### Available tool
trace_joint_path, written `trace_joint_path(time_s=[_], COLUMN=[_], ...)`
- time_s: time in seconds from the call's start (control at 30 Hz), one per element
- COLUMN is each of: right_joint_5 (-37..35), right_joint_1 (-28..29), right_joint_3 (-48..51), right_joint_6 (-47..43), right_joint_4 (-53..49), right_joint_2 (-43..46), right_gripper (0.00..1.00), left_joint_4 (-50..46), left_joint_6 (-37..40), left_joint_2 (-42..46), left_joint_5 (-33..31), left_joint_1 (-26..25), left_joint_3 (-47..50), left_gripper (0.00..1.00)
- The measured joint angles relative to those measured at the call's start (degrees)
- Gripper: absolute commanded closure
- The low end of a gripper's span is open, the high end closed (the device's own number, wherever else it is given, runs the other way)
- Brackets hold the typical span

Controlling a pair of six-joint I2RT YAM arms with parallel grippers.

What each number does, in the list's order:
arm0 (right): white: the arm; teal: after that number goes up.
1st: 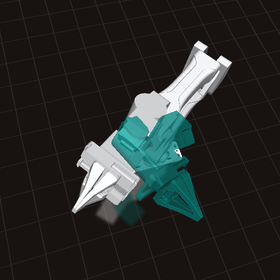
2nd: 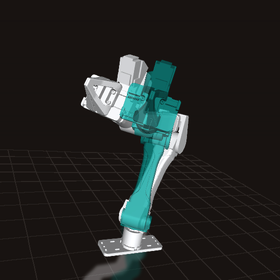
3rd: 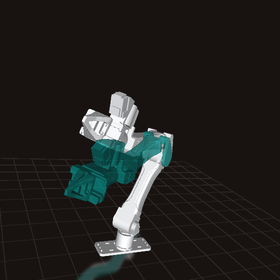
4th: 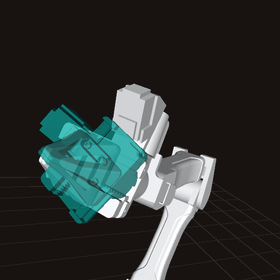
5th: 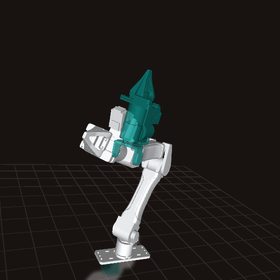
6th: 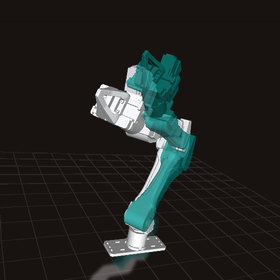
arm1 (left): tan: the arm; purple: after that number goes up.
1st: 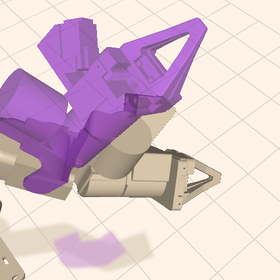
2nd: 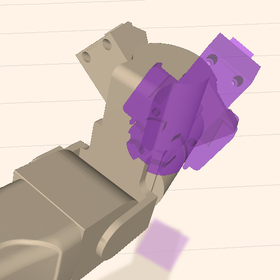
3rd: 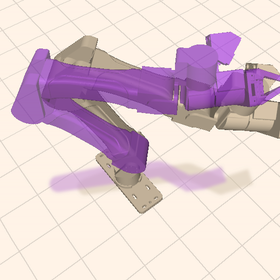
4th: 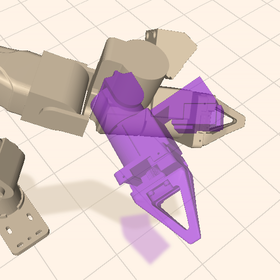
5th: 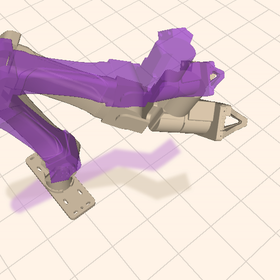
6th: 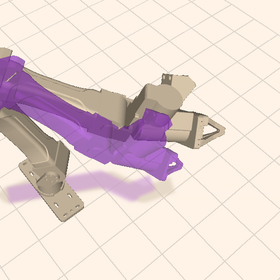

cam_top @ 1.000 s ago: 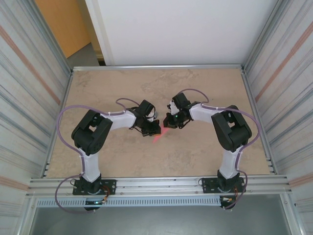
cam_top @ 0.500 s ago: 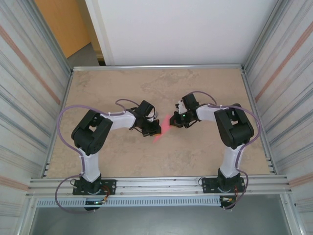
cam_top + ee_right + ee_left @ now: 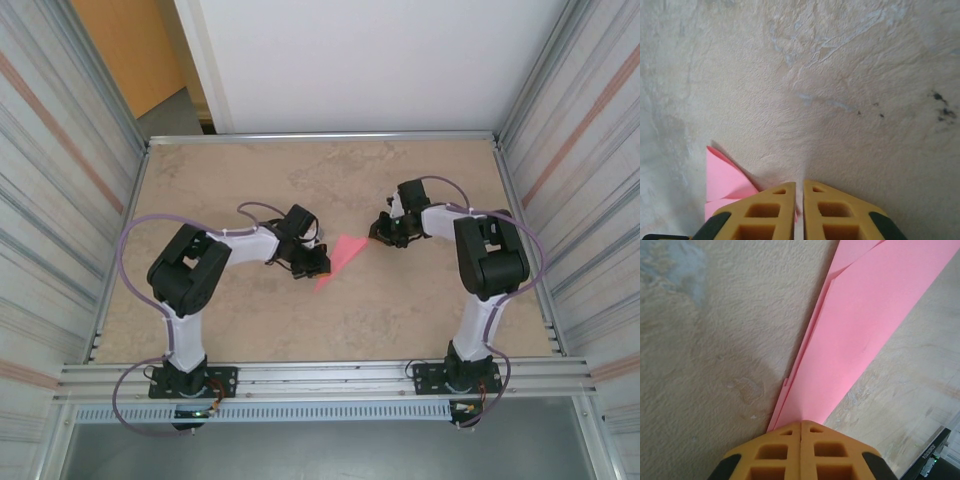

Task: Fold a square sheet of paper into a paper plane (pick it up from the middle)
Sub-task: Fold the wing for the fifth time at the center of the table.

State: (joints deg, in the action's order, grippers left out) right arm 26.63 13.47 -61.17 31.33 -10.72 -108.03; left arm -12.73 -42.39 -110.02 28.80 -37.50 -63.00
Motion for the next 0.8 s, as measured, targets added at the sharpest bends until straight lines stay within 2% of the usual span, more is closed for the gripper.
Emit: trace_joint_path(time_s=[0.2, 0.3, 0.47, 0.6, 0.8], right_joint_5=[-2.8, -4.0, -4.6, -6.8, -13.0], right_joint_1=[0.1, 0.7, 4.6, 10.1, 18.6], right_joint_3=[0.0, -0.2, -2.0, -4.9, -12.8], right_joint_6=[0.9, 1.3, 1.4, 3.0, 8.9], right_joint_4=[-3.5, -6.4, -13.9, -21.1, -29.1], right_joint_2=[9.2, 13.2, 13.8, 13.1, 8.4], right_gripper=[0.64, 0.5, 0.36, 0.31, 0.31], left_joint_4=[-2.4, -1.7, 1.1, 3.2, 4.0], left_joint_6=[0.2, 0.2, 0.6, 1.2, 2.5], left_joint_2=[0.6, 3.7, 12.2, 17.7, 21.2], left_joint_5=[-0.2, -0.3, -2.0, -4.0, -6.5], left_joint_1=[0.1, 1.2, 4.3, 7.2, 9.6], left_joint_3=[-3.3, -3.3, 0.4, 6.4, 15.1], left_gripper=[0.77, 0.66, 0.48, 0.31, 0.15])
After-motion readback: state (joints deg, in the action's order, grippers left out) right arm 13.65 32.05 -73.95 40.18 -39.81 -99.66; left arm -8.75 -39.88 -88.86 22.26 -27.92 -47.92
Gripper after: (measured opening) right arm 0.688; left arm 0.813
